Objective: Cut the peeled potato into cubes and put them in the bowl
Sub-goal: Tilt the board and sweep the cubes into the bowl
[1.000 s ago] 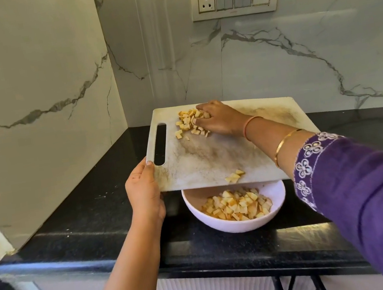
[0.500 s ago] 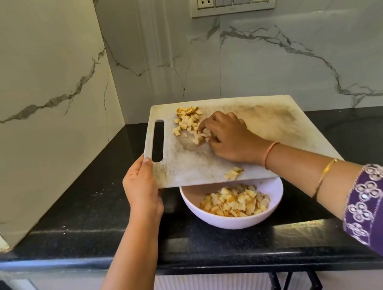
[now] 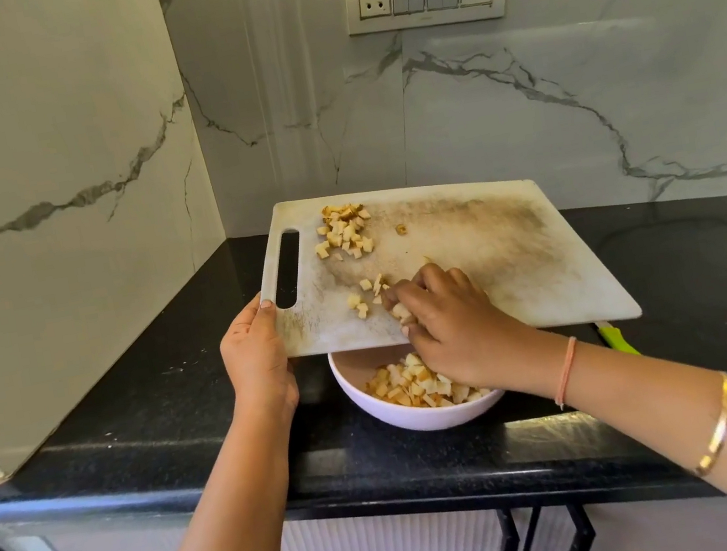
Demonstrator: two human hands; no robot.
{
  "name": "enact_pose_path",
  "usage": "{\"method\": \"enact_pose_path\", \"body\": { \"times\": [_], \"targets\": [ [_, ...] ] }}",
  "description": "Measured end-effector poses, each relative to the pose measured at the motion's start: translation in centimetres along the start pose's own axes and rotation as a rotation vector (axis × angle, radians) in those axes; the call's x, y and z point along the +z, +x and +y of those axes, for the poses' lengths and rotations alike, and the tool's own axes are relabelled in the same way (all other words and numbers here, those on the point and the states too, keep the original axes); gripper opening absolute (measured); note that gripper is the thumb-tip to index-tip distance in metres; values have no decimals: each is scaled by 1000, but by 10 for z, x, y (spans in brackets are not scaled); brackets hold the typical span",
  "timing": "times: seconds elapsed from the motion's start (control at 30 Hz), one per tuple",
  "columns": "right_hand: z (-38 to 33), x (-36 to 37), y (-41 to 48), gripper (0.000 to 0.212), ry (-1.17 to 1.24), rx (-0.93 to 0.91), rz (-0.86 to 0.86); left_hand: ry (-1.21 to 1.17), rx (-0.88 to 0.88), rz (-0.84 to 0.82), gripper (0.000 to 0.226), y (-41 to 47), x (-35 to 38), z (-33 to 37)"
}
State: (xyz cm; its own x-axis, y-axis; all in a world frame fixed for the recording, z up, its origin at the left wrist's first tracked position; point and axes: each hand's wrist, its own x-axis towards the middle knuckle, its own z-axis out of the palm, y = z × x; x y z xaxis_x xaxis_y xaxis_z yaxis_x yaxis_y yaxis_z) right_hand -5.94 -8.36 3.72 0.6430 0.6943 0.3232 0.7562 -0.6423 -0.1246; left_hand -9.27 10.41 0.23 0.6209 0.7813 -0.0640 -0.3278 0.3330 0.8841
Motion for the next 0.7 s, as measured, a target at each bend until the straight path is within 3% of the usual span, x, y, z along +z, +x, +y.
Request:
{"method": "enact_pose_path", "body": {
  "times": [0.27,0.43,0.53,0.7],
  "targets": [
    [-11,-3,-17,32,177,-45,-47,15,-6,-3,14,-4,1,-2],
    [-9,-2,5,33,269,-78,90,12,7,-7,16,-2,0,-3],
    [-6,-2,26,34,333,-90,30,7,4,0,14,-3,-1,-3],
    [-4,2,35,36,224,-194,-15,-7,11,-21,15,-5,0,-3]
  ]
}}
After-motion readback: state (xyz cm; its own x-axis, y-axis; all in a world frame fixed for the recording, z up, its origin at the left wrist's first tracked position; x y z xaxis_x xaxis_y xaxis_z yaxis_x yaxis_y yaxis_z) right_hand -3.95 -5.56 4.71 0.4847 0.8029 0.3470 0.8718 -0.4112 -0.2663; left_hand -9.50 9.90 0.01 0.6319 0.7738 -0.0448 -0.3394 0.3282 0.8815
